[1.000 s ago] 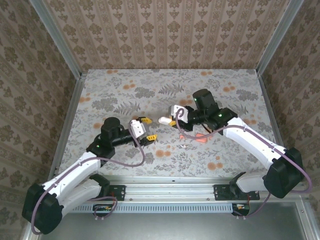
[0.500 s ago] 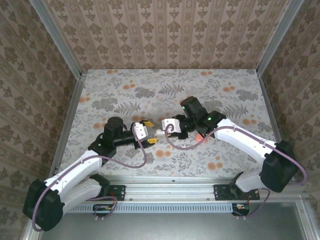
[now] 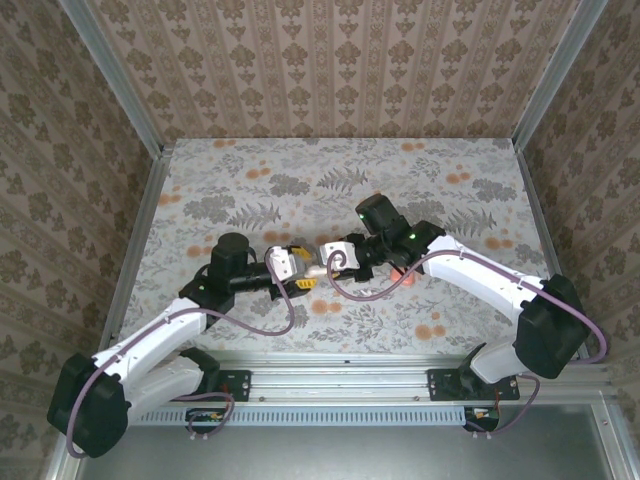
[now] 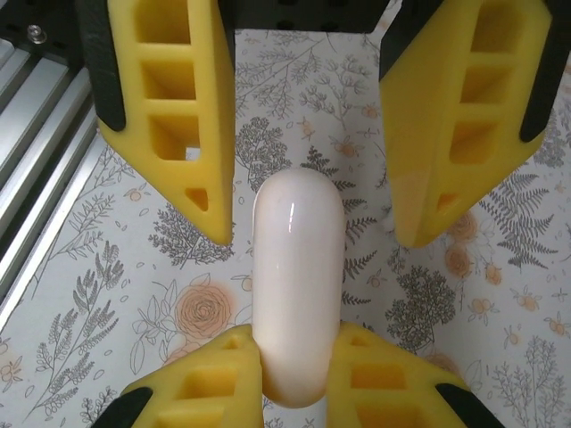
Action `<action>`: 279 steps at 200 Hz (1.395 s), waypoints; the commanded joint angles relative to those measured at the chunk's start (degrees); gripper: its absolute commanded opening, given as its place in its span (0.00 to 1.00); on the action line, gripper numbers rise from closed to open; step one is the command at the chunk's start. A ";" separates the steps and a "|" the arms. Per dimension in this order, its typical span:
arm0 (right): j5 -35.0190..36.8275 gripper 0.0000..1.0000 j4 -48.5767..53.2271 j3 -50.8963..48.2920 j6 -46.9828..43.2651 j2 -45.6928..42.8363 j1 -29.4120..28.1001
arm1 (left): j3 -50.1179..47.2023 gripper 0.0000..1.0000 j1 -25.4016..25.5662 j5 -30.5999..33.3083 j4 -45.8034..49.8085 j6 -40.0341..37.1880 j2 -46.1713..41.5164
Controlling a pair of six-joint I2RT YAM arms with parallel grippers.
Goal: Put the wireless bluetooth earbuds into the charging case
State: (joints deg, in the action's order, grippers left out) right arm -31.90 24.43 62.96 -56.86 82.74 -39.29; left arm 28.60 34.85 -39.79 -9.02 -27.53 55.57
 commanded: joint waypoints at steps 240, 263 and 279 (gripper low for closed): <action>-6.41 0.41 -1.58 1.79 0.99 -1.00 1.22 | 2.99 0.20 0.22 -5.84 1.61 -1.32 1.27; -12.81 0.53 -11.95 -3.70 9.52 -4.69 3.92 | 1.58 0.20 0.14 -6.15 -1.86 0.34 0.85; -16.95 0.55 -22.36 -9.10 16.38 -7.44 6.15 | 0.64 0.19 -0.04 -6.79 -4.46 1.87 0.85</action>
State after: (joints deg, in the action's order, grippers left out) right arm -39.97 16.71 59.99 -51.20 80.12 -36.01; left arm 30.41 34.89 -43.86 -8.25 -28.16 57.56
